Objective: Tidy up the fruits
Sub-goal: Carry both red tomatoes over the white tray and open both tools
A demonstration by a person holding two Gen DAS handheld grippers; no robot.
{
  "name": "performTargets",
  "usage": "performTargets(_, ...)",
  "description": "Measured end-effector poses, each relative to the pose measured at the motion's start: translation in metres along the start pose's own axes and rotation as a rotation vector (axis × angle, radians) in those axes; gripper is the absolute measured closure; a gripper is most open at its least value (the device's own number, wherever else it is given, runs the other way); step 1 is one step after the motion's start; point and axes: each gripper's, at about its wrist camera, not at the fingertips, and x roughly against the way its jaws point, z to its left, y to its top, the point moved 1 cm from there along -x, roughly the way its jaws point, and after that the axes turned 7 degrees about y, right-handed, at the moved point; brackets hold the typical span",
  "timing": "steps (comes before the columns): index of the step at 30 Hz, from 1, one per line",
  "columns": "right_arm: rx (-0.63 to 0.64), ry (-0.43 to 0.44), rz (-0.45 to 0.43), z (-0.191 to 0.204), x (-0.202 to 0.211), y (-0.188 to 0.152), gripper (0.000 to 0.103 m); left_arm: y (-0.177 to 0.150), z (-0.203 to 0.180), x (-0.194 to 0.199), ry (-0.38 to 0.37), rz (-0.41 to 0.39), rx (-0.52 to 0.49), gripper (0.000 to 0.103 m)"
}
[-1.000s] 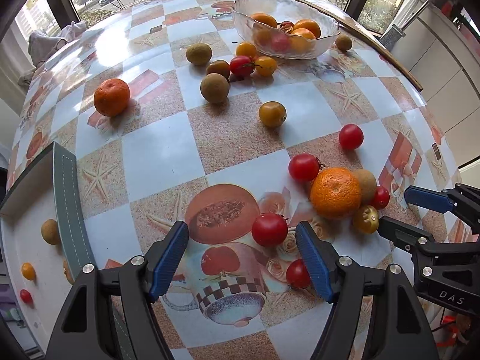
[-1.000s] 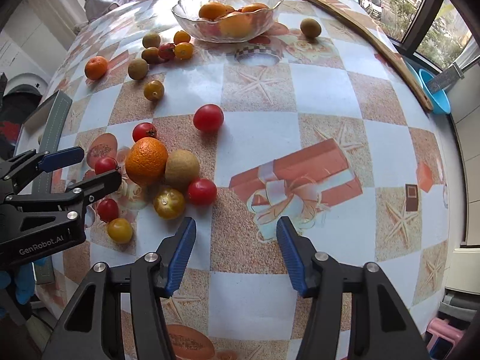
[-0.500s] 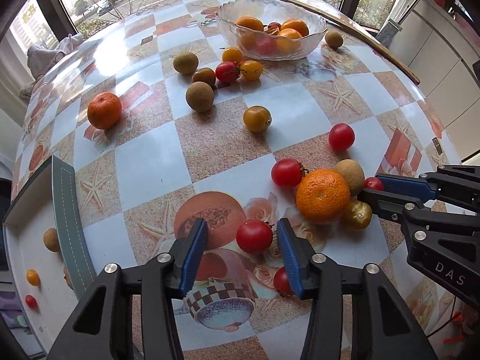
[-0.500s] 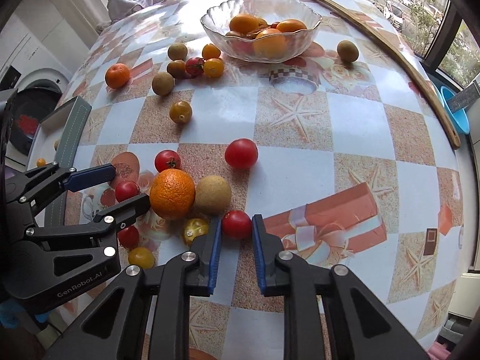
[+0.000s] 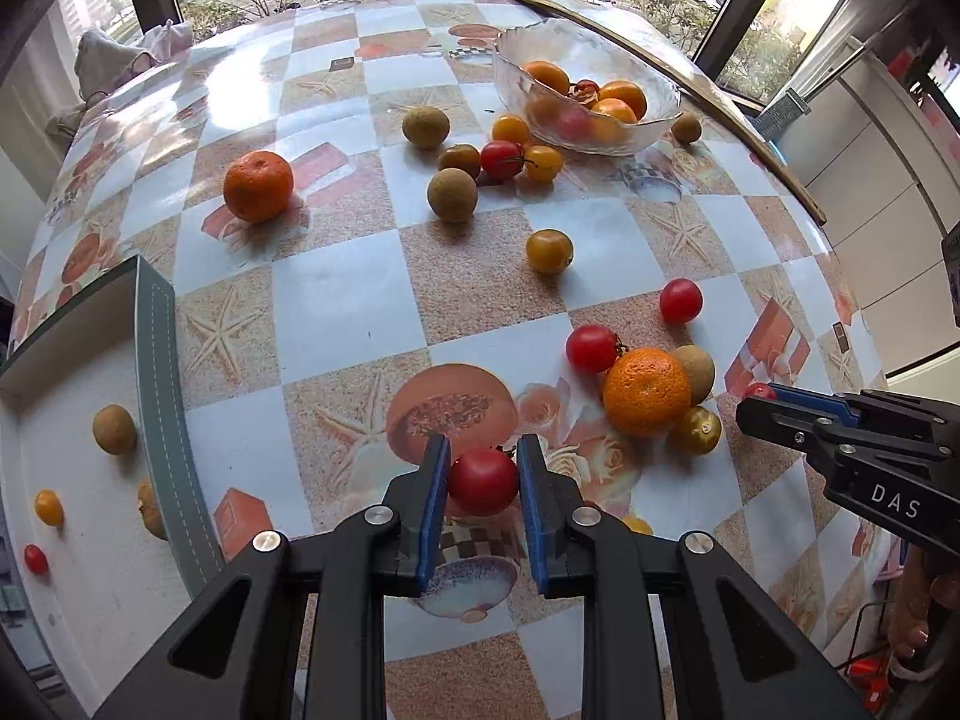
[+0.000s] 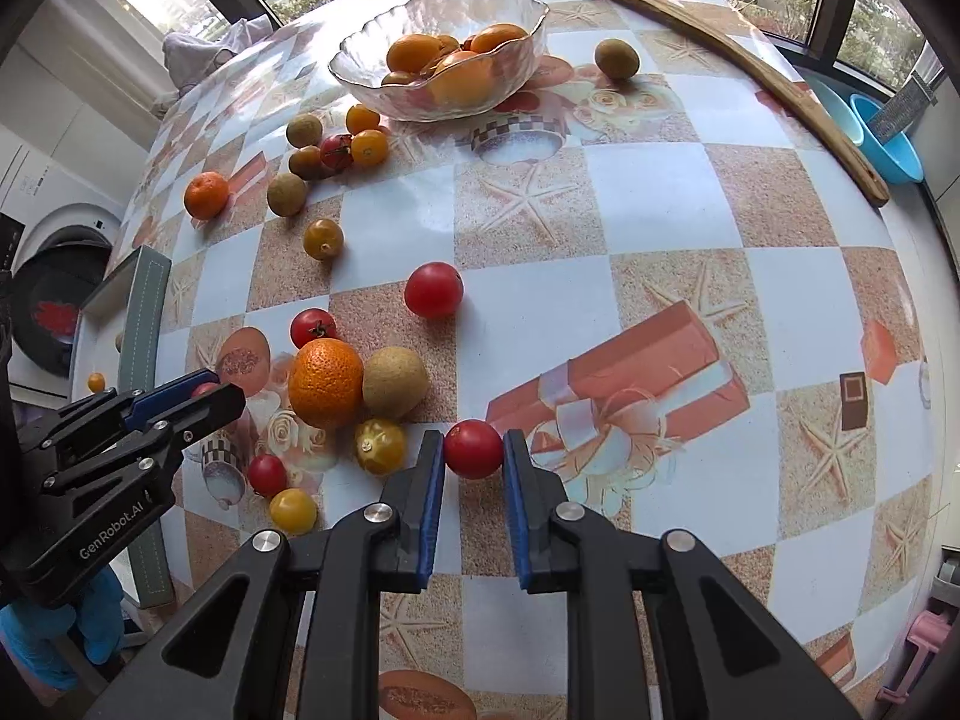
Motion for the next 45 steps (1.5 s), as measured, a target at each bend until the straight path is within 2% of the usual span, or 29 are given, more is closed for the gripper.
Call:
performTargets(11, 0.001, 0.011, -0.019, 0.013, 0.022, 0.001, 0.082, -0.008, 0.026, 0.027, 0.006, -0.039, 0.042, 0.079)
performTargets(20, 0.051, 0.037, -0.018, 0.051, 0.021, 0.007, 0.082, -0.021, 0.065, 0.046, 0.038, -0.066, 0.094, 0.079)
performTargets(34, 0.210, 0.113, 0.034, 0.153, -0.011, 0.014, 0.082, -0.065, 0.149, 0.059, 0.119, -0.055, 0.249, 0.079)
performTargets(45, 0.359, 0.178, 0.120, 0.242, -0.050, 0.003, 0.082, -0.115, 0.211, 0.048, 0.195, 0.008, 0.375, 0.078)
